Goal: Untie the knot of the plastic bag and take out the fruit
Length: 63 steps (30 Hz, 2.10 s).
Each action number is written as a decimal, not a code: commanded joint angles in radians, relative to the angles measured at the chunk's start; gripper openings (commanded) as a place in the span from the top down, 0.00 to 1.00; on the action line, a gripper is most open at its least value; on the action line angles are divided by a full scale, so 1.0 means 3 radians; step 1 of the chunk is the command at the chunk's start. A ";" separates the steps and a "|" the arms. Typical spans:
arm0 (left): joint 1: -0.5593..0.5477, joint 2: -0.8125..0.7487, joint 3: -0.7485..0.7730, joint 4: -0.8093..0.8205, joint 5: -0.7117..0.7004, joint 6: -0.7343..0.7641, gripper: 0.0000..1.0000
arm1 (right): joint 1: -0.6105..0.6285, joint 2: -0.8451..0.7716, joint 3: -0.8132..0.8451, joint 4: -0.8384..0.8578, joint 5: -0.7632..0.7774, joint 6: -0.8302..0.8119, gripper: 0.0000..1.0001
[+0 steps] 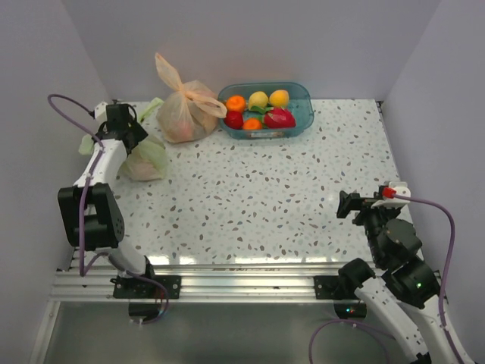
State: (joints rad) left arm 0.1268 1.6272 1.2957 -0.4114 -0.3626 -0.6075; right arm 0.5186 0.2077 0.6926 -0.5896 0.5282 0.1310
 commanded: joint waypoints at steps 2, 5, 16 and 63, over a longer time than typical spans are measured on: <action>0.0094 0.0205 0.0186 0.0139 -0.0259 -0.0179 0.09 | 0.0010 -0.0002 -0.0028 0.0104 -0.0083 -0.0063 0.01; 0.0109 0.0267 0.0115 0.0144 -0.0259 -0.0138 0.21 | 0.0010 0.0008 -0.0028 0.0099 -0.0094 -0.0063 0.01; 0.0048 -0.0244 -0.0473 0.0293 0.0395 0.0485 1.00 | 0.0015 0.0054 0.0003 0.0094 -0.0196 -0.0069 0.01; -0.3404 -0.0771 -0.1036 0.0251 0.0947 0.1130 1.00 | 0.0025 0.3449 0.1465 0.0277 -0.2124 -0.0131 0.18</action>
State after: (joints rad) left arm -0.8940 1.4437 1.0142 -0.3943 -0.0853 -0.2680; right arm 0.5217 1.2011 1.0821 -0.6067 -0.0933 0.0757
